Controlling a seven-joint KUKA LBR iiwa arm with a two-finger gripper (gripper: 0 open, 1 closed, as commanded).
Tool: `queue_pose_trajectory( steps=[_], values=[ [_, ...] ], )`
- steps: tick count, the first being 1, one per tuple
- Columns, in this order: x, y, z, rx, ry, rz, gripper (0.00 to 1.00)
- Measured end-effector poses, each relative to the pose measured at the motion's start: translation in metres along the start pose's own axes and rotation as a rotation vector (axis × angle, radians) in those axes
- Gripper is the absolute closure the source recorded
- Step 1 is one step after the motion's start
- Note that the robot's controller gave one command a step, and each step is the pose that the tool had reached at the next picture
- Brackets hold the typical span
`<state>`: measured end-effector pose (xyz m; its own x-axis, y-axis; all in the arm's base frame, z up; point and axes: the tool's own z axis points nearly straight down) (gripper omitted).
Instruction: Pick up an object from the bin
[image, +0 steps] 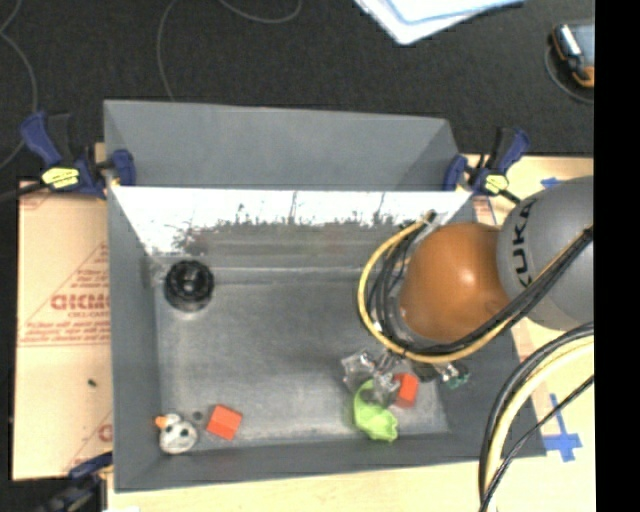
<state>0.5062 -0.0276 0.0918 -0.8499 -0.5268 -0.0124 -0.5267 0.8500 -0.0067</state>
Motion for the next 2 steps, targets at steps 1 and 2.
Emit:
queue_pose_trajectory(
  steps=[1, 2],
  values=[
    [0.000, 0.000, 0.000, 0.000, 0.000, 0.001, 1.00],
    [0.013, -0.003, -0.126, 0.001, -0.003, 0.016, 1.00]
  ],
)
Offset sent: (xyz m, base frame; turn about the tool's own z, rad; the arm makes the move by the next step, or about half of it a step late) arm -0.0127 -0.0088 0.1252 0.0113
